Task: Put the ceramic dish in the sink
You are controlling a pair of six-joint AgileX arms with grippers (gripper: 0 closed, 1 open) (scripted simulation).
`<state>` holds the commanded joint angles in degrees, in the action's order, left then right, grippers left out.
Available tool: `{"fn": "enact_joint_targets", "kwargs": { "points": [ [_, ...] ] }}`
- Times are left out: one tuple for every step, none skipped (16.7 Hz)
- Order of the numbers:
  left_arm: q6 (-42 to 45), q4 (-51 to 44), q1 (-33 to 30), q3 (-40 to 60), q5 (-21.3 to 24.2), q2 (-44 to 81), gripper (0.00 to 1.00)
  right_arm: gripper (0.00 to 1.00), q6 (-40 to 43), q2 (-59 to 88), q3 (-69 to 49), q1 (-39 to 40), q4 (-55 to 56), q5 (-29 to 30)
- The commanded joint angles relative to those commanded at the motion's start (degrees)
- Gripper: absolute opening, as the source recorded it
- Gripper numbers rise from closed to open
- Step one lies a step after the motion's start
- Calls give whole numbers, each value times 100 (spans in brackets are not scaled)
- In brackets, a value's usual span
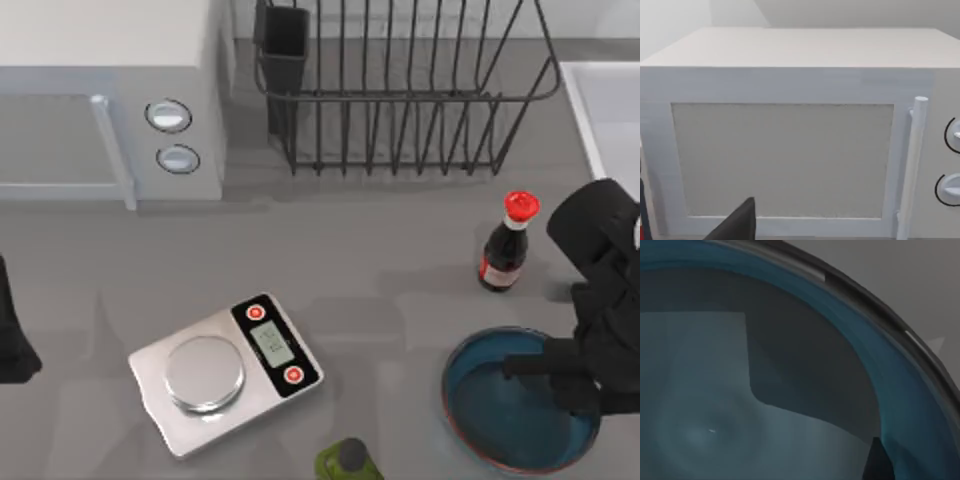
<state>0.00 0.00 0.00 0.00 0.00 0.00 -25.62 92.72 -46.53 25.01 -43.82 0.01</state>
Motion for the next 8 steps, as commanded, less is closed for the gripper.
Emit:
{"fn": "enact_joint_targets", "kwargs": {
  "points": [
    [0,0,0,0,0,0,100,2,0,0,0,0,0,0],
    [0,0,0,0,0,0,100,0,0,0,0,0,0,0],
    [0,0,0,0,0,0,100,0,0,0,0,0,0,0],
    [0,0,0,0,0,0,100,0,0,0,0,0,0,0],
    [0,0,0,0,0,0,100,0,0,0,0,0,0,0],
    [0,0,0,0,0,0,100,0,0,0,0,0,0,0],
    [0,0,0,0,0,0,100,0,0,0,0,0,0,0],
    [0,0,0,0,0,0,100,0,0,0,0,0,0,0]
  ]
}}
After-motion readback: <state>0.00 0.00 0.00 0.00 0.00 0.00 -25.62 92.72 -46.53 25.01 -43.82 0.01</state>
